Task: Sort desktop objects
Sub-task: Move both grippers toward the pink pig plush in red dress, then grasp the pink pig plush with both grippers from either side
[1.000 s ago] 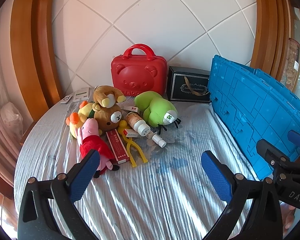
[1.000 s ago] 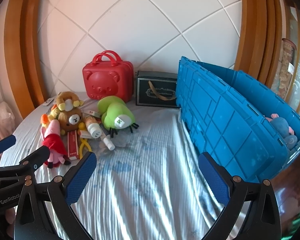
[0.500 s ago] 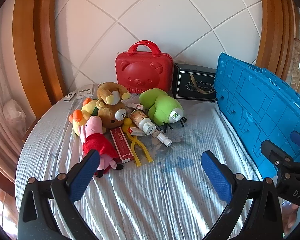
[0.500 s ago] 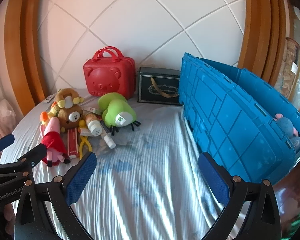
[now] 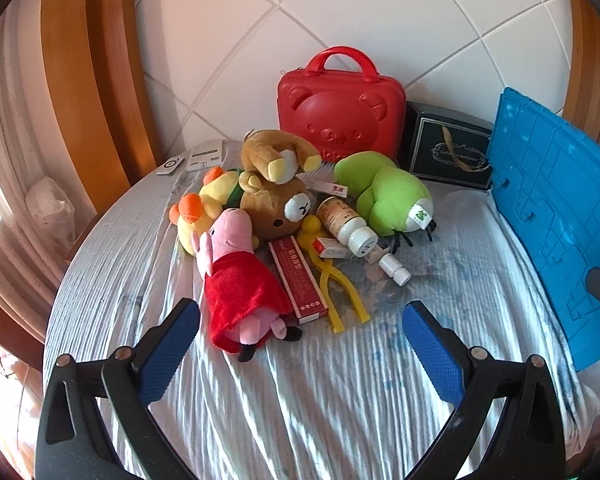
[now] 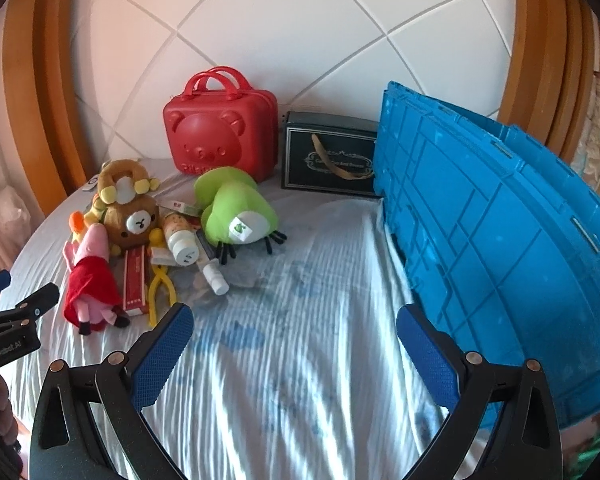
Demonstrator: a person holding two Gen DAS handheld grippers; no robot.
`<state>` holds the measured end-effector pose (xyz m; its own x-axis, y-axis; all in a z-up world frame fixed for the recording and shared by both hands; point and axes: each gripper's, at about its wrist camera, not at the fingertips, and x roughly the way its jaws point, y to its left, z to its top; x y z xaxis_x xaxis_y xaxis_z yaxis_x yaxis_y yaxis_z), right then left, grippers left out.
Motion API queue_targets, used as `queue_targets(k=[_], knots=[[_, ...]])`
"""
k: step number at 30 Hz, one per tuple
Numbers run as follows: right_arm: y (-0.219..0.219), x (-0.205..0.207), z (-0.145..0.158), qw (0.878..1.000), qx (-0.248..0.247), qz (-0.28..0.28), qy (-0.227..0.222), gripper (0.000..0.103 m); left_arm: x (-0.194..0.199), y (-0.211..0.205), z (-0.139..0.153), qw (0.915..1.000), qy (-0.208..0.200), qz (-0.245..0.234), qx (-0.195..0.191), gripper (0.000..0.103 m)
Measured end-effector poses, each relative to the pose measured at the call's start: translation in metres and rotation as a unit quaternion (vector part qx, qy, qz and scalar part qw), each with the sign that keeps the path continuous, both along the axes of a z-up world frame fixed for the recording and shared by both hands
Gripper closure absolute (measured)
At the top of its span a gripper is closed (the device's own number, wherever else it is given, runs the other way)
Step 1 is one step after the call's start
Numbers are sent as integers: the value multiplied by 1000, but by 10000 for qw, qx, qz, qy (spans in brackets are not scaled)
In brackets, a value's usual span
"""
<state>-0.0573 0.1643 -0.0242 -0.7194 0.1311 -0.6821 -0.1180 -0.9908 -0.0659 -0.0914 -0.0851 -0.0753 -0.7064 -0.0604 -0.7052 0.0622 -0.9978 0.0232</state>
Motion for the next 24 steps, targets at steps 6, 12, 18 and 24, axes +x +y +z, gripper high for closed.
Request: queue_targets(k=[6,12,18,24], knots=[[4,-52,-33,9991,-46,123,-411,0,-35,-30,-29,9989,-349,315,-60,1],[6,-112,-74,9949,-216,275,-941,0,-76,-61,-63,9930,-879,742,-253,12],[-4,-158,-110,9878,-375,635,-1372,0,-125,-81,-93,9823,-1498,1123,-101,12],[-19,-174,-121,9821,-527,980,-1520,0,-127,-87,-99,9792,-1647,1175,141,12]])
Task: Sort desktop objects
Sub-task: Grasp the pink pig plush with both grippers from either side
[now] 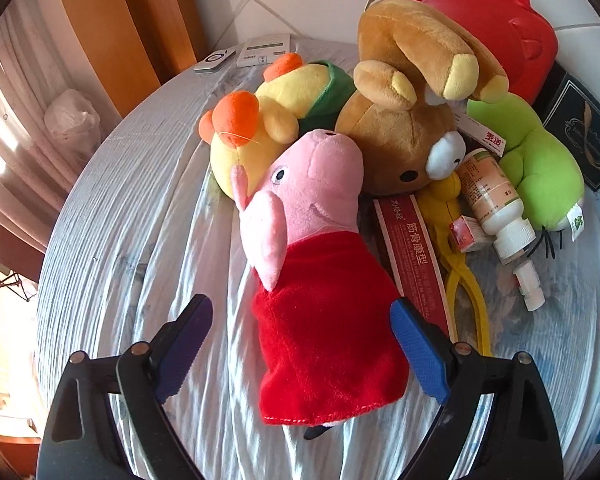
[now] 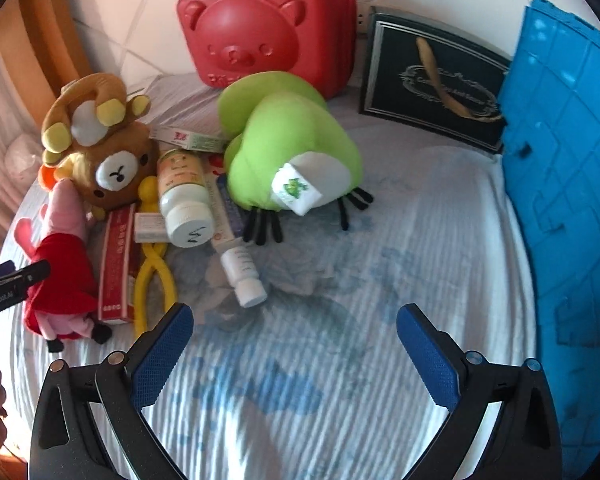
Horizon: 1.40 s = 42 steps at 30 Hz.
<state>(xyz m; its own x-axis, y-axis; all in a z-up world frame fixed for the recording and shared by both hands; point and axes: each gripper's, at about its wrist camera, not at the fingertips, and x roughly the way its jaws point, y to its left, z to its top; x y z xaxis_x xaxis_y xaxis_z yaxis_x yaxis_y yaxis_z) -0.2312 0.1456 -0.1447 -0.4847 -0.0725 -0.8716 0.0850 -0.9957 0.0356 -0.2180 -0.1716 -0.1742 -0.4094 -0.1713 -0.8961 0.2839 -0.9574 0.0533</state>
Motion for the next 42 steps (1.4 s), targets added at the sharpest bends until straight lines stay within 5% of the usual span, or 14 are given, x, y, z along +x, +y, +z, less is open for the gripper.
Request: queue_targets(k=[4,7,10,13,17,19,23,29,33,38,42], knots=[[-20,-3,-2,9996,75,257,7,0,14,9,-9,9988,-112,-235,404,12],[-42,-4,-4,9983,-8,584,-73,5,17,17,-40,9978,-540,-337,-161,13],[-71,-2,-4,9940,-41,1087,-145,24,35,3,-44,9977,-586,-299,-156,25],[-98,-1,-8,9877,-135,1533,-264,42,54,-17,-34,9956,-559,-264,-698,25],[-127,-1,-11,9785,-316,2010,-322,42,75,-59,-35,9852,-902,201,-1441,26],[-140,-3,-12,9747,-336,2189,-309,42,85,-74,-29,9904,-846,436,-1003,27],[-154,-7,-13,9715,-394,2315,-313,41,96,-66,1,9965,-105,827,116,27],[-149,-8,-8,9706,-538,2328,-293,12,66,-61,-34,9914,-104,1245,386,25],[-154,-16,-3,9695,-377,2411,-220,12,49,-60,-64,9912,-358,1255,-210,32],[-169,-24,-3,9604,-445,2743,-223,12,81,-85,-60,9902,-482,851,-995,33],[-196,-33,-10,9470,-798,3088,-380,8,100,-124,-57,9905,-687,900,-781,33]])
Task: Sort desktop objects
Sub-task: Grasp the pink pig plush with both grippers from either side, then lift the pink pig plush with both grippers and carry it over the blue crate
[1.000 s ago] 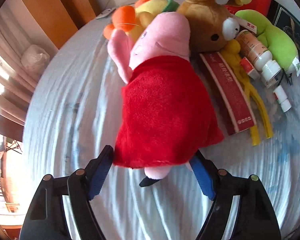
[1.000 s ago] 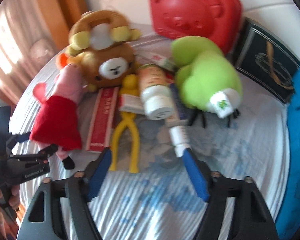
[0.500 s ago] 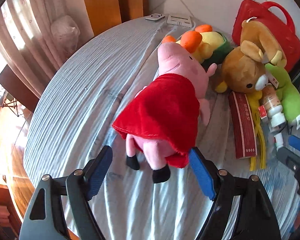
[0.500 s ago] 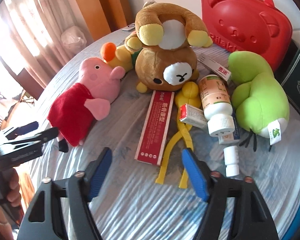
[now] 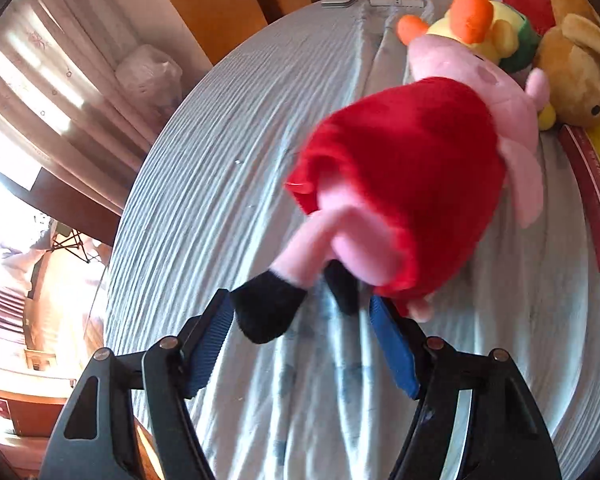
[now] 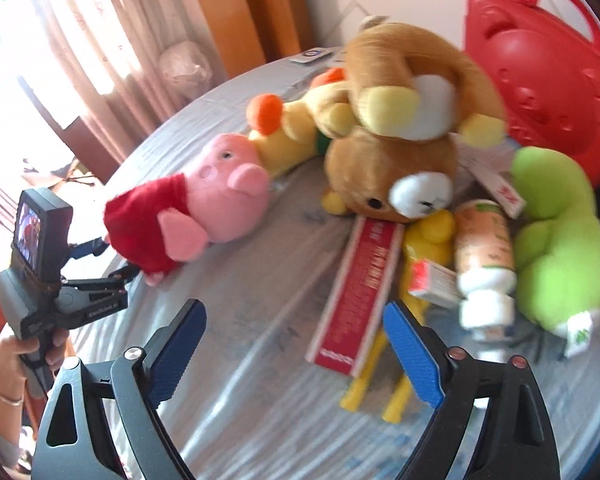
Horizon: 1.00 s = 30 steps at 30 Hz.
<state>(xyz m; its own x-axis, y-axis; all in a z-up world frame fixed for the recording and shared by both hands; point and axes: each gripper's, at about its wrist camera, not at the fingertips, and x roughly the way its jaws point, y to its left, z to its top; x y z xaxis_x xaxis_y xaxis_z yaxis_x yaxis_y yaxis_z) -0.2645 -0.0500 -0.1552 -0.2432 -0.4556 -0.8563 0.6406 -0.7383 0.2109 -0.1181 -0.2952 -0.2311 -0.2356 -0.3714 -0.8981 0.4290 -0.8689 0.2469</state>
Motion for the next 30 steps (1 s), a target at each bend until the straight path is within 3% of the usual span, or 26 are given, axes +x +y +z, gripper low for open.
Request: queue_targets(k=[2,5,6,8,10,12,17,22,23,25,28,30], knots=[[-16,-7,-5,9998,-156,102,-118,1,7,-5,12,9988,274,29,405,33],[-38,-20,-11,9992,-254,202,-242,0,16,0,34,9895,916,169,1106,32],[-41,-23,-13,9991,-273,210,-255,0,18,4,37,9863,1054,257,1244,26],[-52,-31,-14,9990,-327,234,-193,0,9,17,32,9853,1130,347,1236,23],[-63,-40,-18,9986,-358,357,-158,0,-11,29,23,9898,1012,330,949,23],[-75,-49,-28,9975,-352,517,-329,0,-22,19,11,9918,937,279,819,23],[-96,-63,-50,9942,-334,808,-618,0,-48,0,-14,9921,697,240,1014,12],[-121,-65,-71,9910,-183,1148,-669,0,-49,-5,-17,9918,763,196,1011,17],[-125,-64,-73,9900,-262,1212,-668,4,-50,-4,-15,9916,807,148,998,27],[-128,-62,-71,9881,-487,1273,-714,28,-52,-1,-10,9928,817,127,867,32],[-127,-55,-62,9910,-387,1206,-425,39,-49,-1,-5,9926,880,74,839,35],[-120,-52,-59,9917,-441,1148,-370,40,-46,2,1,9914,961,-14,892,35]])
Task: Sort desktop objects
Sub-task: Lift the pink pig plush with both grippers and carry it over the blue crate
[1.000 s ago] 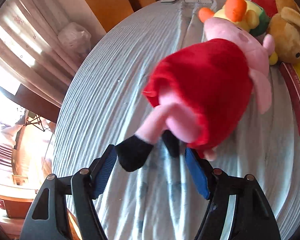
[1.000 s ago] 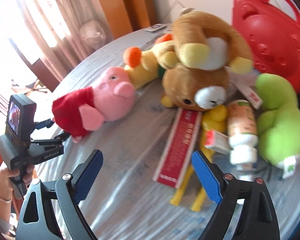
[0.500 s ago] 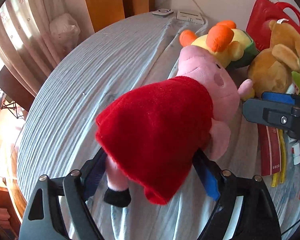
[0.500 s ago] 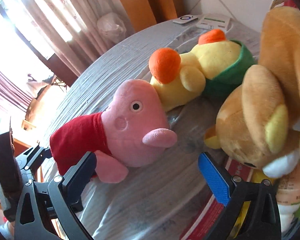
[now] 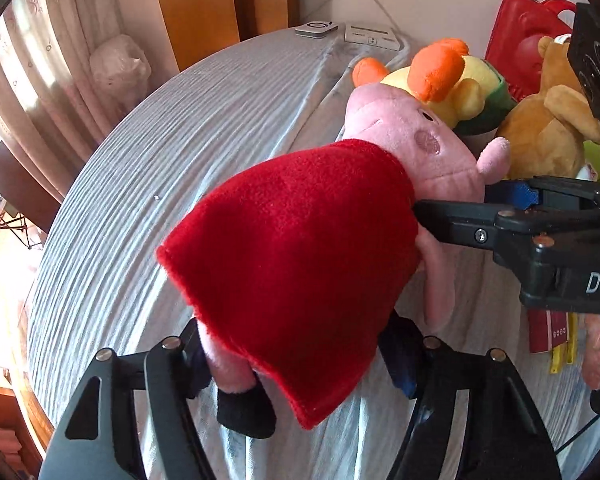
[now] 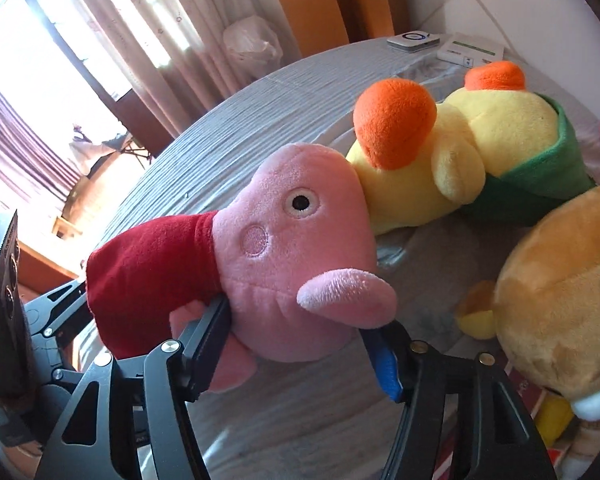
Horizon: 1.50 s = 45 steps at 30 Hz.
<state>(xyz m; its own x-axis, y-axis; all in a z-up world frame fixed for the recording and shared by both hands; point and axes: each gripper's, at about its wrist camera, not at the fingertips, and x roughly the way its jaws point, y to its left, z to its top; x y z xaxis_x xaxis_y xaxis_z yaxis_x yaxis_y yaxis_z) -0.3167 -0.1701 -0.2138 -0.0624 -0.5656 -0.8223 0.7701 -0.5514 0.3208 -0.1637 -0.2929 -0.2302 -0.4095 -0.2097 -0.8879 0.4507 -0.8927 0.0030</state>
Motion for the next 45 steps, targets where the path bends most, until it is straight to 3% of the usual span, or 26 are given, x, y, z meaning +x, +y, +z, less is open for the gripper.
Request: queue_targets(k=[4,10,16,22,32,37,41,45], knots=[[24,15,23,9996,-132,-117,212,40,12,20,22,9991,212,-270,-232,35],[85,64,75,9942,-281,-662,799,40,34,68,67,9938,637,-882,-239,35],[172,110,124,9760,-381,-1740,1252,40,43,148,113,9732,1131,-1968,-366,35],[278,163,171,9368,-409,-2968,1806,40,44,241,156,9290,1681,-3271,-419,35],[432,248,275,8330,-119,-4781,2783,40,47,421,257,8201,2726,-5027,-231,35],[497,278,314,7864,20,-5349,3089,40,50,508,297,7757,2946,-5580,-112,35],[558,291,324,7621,40,-5709,3055,40,48,573,313,7552,2797,-5927,-86,35],[619,295,321,7515,-24,-5974,2799,40,42,645,319,7460,2476,-6181,-92,34]])
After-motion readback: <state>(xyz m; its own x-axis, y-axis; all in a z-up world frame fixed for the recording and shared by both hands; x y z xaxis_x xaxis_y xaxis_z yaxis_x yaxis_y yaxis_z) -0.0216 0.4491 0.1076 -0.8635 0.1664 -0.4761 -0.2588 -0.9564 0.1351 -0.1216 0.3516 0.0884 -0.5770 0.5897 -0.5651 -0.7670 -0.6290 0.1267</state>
